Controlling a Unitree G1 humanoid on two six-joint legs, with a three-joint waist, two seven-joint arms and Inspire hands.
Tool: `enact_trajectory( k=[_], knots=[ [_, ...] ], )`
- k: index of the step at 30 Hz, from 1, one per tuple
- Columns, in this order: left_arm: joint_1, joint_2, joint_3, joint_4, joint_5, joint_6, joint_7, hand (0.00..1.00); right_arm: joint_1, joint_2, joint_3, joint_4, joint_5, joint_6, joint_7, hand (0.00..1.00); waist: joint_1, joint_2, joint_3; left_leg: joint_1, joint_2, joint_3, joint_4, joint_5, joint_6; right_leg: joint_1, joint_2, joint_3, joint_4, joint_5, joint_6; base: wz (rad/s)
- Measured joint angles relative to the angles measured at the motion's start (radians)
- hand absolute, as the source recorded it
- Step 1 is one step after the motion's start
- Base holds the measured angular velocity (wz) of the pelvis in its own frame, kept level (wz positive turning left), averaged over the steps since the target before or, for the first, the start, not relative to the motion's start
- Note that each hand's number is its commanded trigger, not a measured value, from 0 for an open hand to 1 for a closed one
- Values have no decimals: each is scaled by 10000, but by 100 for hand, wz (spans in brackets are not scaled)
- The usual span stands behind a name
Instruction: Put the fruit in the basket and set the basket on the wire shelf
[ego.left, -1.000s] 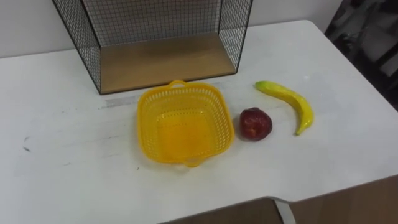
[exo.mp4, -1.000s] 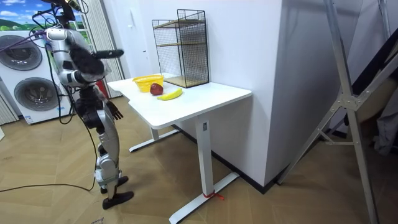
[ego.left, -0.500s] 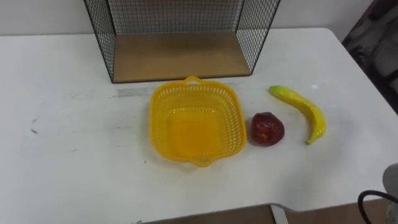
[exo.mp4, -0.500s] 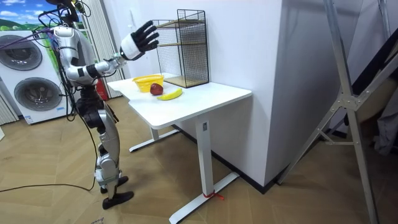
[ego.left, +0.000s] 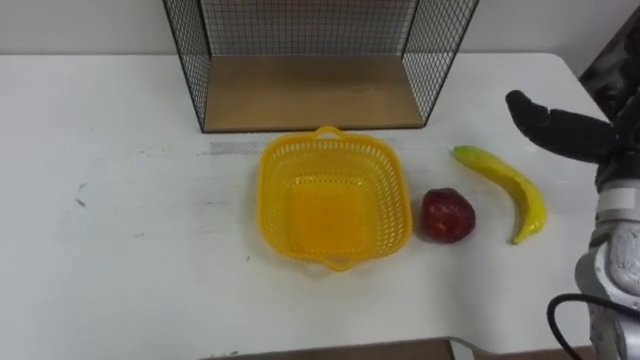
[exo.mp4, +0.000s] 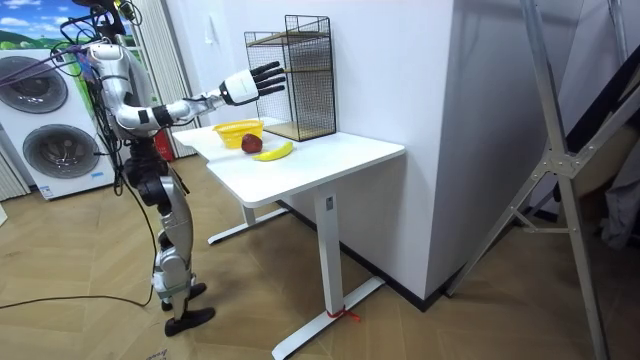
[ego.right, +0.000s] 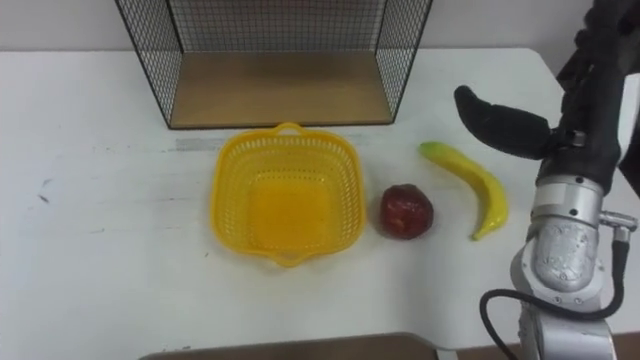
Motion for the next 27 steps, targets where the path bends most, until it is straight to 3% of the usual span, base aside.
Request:
enact_trajectory(
  k=[10, 21, 27],
  knots=[
    [16, 99, -158, 122, 25, -15, -7, 0, -257, -2, 396, 870, -34, -2, 982, 0, 246, -103, 10, -14, -2, -39, 28, 0, 0, 24, -4, -57, -2, 1, 1, 1],
    [58, 97, -179, 341, 44, 184, -120, 0, -257, 1, 590, 1624, -81, 47, 1991, 0, 266, -127, 15, -133, -2, -141, 182, -1, 0, 3, -21, -170, 13, 11, -14, 2],
    [66, 79, -139, 333, 228, 188, -144, 0, -8, 0, 580, 1739, -500, 43, 2240, 0, 250, -7, -25, -136, 3, -160, 210, -2, -2, 8, -12, -147, 3, 38, -35, 1]
  ],
)
